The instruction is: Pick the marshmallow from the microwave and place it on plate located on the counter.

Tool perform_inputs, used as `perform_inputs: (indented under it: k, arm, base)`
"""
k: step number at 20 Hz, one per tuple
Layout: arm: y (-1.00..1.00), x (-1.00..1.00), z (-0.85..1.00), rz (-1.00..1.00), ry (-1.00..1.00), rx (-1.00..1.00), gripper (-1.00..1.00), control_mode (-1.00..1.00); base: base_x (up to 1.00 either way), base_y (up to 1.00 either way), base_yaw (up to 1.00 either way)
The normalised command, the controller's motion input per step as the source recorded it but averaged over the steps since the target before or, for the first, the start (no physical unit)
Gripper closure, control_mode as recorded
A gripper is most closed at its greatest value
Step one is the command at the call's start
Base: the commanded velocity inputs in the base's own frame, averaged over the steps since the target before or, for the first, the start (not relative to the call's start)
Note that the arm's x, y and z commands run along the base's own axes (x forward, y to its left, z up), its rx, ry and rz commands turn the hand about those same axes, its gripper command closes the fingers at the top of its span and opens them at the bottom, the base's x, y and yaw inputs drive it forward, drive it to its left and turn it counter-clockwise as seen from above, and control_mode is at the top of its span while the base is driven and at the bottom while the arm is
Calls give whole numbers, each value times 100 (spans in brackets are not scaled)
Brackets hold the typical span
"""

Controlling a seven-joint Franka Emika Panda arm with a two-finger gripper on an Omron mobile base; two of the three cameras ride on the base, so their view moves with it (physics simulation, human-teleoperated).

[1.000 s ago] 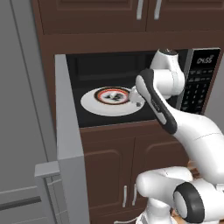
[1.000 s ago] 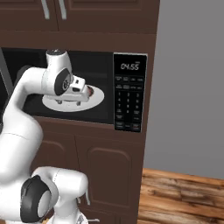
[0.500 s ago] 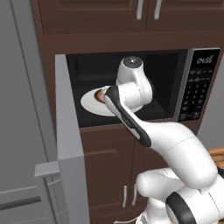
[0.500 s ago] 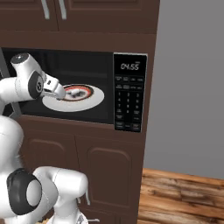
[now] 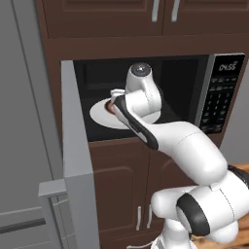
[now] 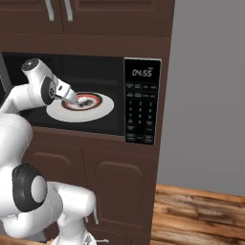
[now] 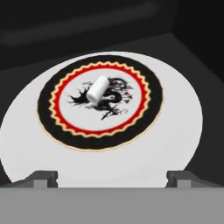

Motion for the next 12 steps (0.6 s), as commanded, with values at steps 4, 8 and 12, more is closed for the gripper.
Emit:
perform_inputs:
  k: [4, 8, 12]
  arm:
    - [-26, 49, -11, 0, -1, 0, -100, -100]
    - [0, 44, -31, 0, -4, 0, -100, -100]
    - [4, 30, -14, 0, -6, 0, -100, -100]
  base:
    - [0, 0, 0]
    - [0, 0, 0]
    - [0, 0, 0]
